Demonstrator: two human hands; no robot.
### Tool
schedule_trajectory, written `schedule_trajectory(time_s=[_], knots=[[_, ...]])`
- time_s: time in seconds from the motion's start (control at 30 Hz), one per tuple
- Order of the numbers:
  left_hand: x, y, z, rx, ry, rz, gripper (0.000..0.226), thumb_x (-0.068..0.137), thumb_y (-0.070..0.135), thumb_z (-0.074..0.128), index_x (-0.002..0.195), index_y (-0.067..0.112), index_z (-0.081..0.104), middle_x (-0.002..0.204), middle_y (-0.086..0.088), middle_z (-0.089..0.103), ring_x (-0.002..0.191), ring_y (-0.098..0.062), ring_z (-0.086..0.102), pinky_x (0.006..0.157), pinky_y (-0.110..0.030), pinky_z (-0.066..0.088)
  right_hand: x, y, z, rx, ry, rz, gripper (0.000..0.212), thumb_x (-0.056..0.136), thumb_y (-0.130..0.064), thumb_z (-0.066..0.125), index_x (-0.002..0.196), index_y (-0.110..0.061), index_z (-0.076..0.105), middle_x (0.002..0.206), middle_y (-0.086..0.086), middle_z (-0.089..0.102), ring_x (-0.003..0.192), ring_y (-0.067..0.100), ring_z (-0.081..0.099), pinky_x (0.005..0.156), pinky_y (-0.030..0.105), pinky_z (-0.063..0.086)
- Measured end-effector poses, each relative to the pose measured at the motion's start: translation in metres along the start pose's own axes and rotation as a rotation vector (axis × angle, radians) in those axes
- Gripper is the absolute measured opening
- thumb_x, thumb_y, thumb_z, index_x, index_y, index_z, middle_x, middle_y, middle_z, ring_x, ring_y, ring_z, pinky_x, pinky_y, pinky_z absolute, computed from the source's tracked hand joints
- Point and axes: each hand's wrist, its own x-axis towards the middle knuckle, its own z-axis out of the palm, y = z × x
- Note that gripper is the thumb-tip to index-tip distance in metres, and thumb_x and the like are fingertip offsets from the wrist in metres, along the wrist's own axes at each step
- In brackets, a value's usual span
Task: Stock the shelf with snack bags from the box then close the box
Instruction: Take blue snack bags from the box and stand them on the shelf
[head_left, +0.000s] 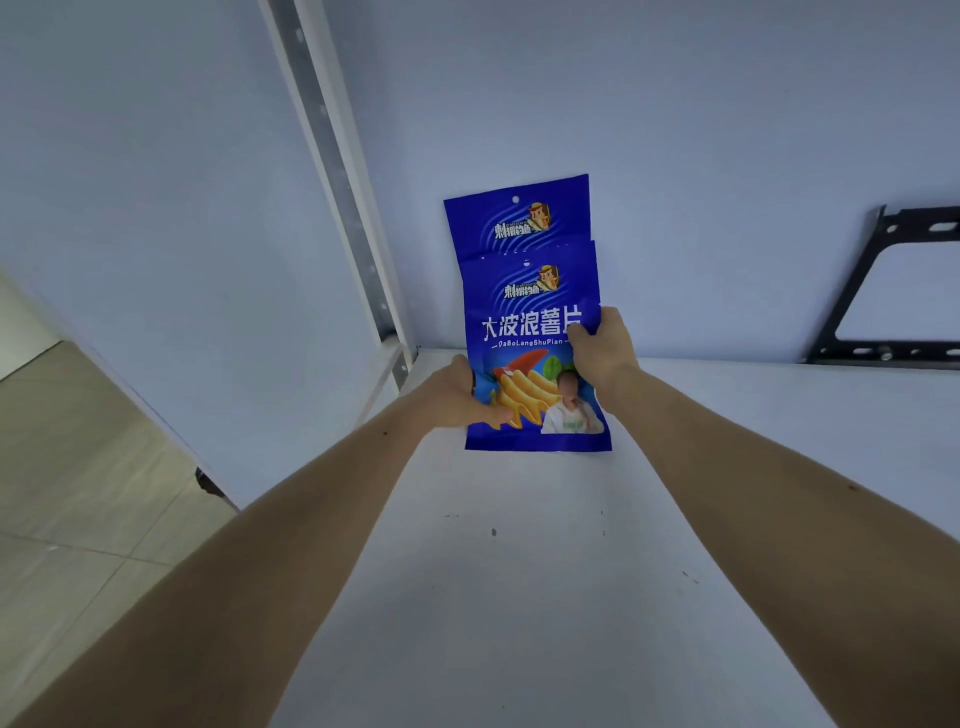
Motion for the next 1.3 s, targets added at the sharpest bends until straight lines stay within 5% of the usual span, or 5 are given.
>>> schedule_trajectory(time_s=[0.17, 0.4, 0.9, 1.13, 1.3], knots=[[0.006, -0.002, 0.000, 0.008, 0.094, 0.037, 0.062, 0.081, 0.018, 0.076, 0.134, 0.009, 0.045, 0.126, -0.002, 0.057, 0.111, -0.014, 0.057, 0.080, -0.018, 0.052, 0.001, -0.003, 0.004, 0.067, -0.061, 0.019, 0.044, 0.090, -0.016, 0.066, 0.125, -0.010, 0.041, 0.114, 0.004, 0.059, 0.084, 0.011, 0.061, 0.058, 0.021, 0.049], [0.000, -0.001, 0.002, 0.056, 0.086, 0.012, 0.062, 0.083, 0.019, 0.074, 0.134, 0.005, 0.041, 0.123, -0.004, 0.055, 0.108, -0.012, 0.053, 0.068, -0.003, 0.046, 0.004, 0.001, 0.006, -0.015, 0.012, 0.036, 0.052, 0.086, -0.024, 0.070, 0.126, -0.009, 0.040, 0.128, 0.008, 0.056, 0.111, 0.021, 0.059, 0.085, 0.036, 0.053], [-0.018, 0.032, -0.018, 0.395, 0.110, -0.222, 0.064, 0.082, 0.038, 0.074, 0.125, 0.009, 0.037, 0.112, 0.002, 0.049, 0.098, -0.011, 0.049, 0.076, -0.024, 0.045, -0.019, 0.010, -0.043, -0.503, 0.046, -0.049, 0.033, 0.101, -0.032, 0.039, 0.114, -0.003, 0.049, 0.114, 0.012, 0.059, 0.094, 0.022, 0.053, 0.074, 0.032, 0.044], [-0.032, 0.080, -0.032, 0.529, 0.198, -0.099, 0.075, 0.077, 0.044, 0.077, 0.131, 0.008, 0.040, 0.126, -0.006, 0.056, 0.112, -0.021, 0.058, 0.087, -0.039, 0.055, -0.048, -0.006, -0.094, -0.917, -0.005, -0.115, 0.029, 0.094, -0.017, 0.048, 0.122, -0.013, 0.050, 0.124, 0.010, 0.050, 0.115, 0.028, 0.049, 0.083, 0.034, 0.043], [-0.042, 0.132, -0.009, 0.678, 0.215, -0.013, 0.060, 0.080, 0.044, 0.073, 0.119, 0.011, 0.040, 0.105, -0.001, 0.055, 0.093, -0.015, 0.053, 0.071, -0.032, 0.047, -0.082, -0.012, -0.141, -1.100, 0.058, -0.137, 0.033, 0.089, -0.011, 0.049, 0.121, -0.019, 0.051, 0.121, 0.004, 0.049, 0.115, 0.024, 0.046, 0.075, 0.033, 0.041]])
